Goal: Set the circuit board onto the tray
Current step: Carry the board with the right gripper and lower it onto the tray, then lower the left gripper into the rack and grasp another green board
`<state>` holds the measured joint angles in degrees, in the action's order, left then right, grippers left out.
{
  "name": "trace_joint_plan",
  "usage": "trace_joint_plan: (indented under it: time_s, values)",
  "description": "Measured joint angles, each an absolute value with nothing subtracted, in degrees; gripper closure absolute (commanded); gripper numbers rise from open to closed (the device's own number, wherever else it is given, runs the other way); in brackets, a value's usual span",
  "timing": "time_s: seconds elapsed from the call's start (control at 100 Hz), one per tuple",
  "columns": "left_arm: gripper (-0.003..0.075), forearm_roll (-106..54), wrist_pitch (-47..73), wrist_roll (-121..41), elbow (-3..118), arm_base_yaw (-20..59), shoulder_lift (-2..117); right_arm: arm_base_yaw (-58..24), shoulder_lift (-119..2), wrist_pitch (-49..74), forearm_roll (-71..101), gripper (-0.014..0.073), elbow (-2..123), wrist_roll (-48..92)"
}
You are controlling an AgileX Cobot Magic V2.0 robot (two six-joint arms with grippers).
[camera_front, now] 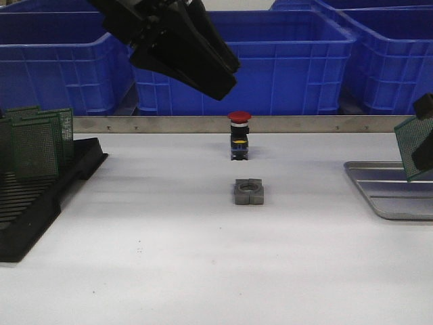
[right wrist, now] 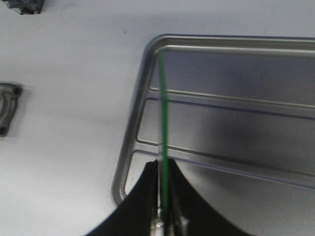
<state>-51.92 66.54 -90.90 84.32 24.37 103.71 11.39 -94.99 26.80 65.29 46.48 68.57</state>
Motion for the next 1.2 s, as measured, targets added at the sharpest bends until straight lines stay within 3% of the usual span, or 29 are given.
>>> trace_joint_plan:
  time_s: [0.13, 0.19, 0.44, 0.79, 1.2]
  values:
    - [0.0185, -51.9, 66.5, -90.9, 84.3, 24.4, 103.7, 11.5, -96.3, 25.7, 65.8, 0.0061, 46.5, 68.6]
    - [0.0185, -51.9, 66.5, -90.9, 84.3, 24.4, 103.7, 11.6, -96.3, 25.2, 65.8, -0.0020, 46.5, 68.5]
    - [0.0186, -47.1, 65.8, -90.2, 84.5, 22.7, 103.7, 13.0, -95.3, 24.1, 63.6, 0.0015, 46.9, 68.5]
    - [0.0186, -30.4, 65.6, -87.9, 86.4, 10.4, 103.7, 13.3, -94.3, 23.8, 63.5, 0.0015, 47.0, 68.5]
    - [0.0186, -26.2, 66.1, -87.9, 86.4, 1.8, 103.7, 13.4, -94.3, 23.8, 63.5, 0.0015, 47.0, 68.5]
